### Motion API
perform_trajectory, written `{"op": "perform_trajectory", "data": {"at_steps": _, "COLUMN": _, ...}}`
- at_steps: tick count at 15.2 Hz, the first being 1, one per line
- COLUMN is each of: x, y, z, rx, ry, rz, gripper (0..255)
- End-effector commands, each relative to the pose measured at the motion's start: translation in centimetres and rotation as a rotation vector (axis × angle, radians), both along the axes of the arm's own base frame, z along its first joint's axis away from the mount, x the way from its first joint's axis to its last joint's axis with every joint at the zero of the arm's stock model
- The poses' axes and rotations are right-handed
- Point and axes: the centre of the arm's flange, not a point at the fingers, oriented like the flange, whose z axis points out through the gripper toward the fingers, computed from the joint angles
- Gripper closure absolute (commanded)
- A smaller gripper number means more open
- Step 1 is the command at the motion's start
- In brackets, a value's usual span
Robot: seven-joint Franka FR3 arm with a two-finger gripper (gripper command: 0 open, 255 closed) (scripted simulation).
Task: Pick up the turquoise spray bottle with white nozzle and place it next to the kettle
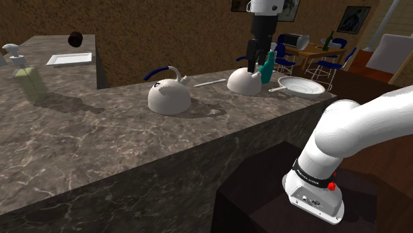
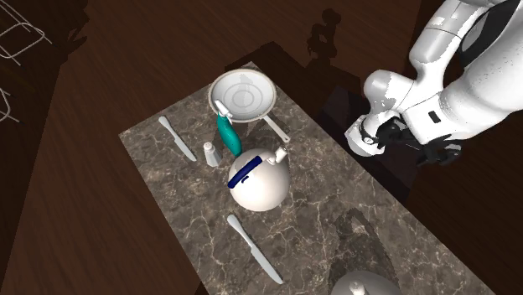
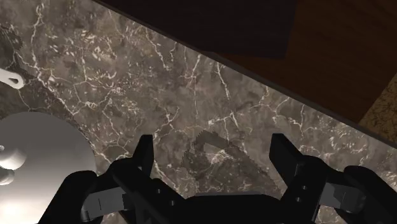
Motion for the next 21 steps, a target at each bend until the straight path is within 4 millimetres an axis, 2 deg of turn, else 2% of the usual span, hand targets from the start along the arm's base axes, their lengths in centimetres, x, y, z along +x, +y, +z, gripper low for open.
{"op": "perform_trajectory", "data": {"at_steps": 1, "x": 0.0, "y": 0.0, "z": 0.0, "rx": 0.0, "ry": 0.0, "rz": 0.0, "gripper": 0}}
{"op": "perform_trajectory", "data": {"at_steps": 6, "x": 0.0, "y": -5.5, "z": -1.8, "rx": -0.044, "ry": 0.06, "rz": 0.165, "gripper": 0}}
{"op": "perform_trajectory", "data": {"at_steps": 11, "x": 0.9, "y": -11.0, "z": -3.3, "rx": -0.087, "ry": 0.12, "rz": 0.329, "gripper": 0}}
{"op": "perform_trajectory", "data": {"at_steps": 21, "x": 5.0, "y": -21.5, "z": -6.0, "rx": -0.174, "ry": 0.241, "rz": 0.659, "gripper": 0}}
